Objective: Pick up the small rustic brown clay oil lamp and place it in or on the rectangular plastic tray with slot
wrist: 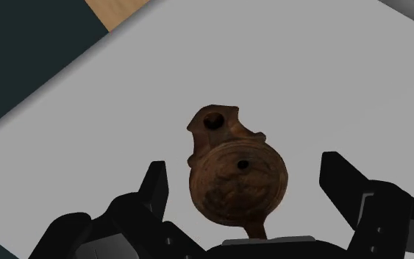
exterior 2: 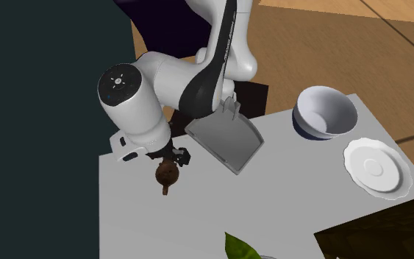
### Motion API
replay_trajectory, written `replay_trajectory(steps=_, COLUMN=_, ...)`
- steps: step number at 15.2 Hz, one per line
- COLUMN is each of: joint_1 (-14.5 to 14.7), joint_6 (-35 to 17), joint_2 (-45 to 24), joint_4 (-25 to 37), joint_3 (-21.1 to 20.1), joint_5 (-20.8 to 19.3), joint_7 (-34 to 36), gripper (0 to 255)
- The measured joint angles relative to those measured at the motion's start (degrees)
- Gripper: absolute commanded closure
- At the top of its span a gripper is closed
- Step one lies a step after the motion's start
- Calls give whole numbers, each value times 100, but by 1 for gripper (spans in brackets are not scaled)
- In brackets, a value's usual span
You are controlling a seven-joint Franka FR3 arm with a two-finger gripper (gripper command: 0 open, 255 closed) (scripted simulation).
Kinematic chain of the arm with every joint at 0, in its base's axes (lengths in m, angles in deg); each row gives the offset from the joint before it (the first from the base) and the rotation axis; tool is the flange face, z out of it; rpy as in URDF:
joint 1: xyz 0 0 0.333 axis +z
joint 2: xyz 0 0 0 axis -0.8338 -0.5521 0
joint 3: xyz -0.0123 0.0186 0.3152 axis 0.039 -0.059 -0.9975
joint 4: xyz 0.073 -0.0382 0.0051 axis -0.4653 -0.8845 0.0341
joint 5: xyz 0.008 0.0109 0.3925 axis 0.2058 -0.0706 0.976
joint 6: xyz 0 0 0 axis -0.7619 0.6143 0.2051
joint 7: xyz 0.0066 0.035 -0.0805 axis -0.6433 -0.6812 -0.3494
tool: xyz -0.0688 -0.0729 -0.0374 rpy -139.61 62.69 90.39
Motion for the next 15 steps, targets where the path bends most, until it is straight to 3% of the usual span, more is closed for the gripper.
replay_trajectory(steps=6, joint_1=-1, joint_6=-479, joint_2=-168, joint_4=-315, joint_3=36, joint_5=15, joint_7=-40, gripper=0)
replay_trajectory(steps=13, joint_1=-4, joint_6=-543, joint_2=-175, joint_4=-370, joint_3=42, joint_5=15, joint_7=-47, gripper=0)
replay_trajectory(steps=14, joint_1=-4, joint_6=-543, joint_2=-175, joint_4=-370, joint_3=42, joint_5=15, joint_7=-47, gripper=255)
replay_trajectory(steps=15, joint_1=-3, joint_6=-543, joint_2=-174, joint_4=-370, joint_3=42, joint_5=15, joint_7=-48, gripper=255)
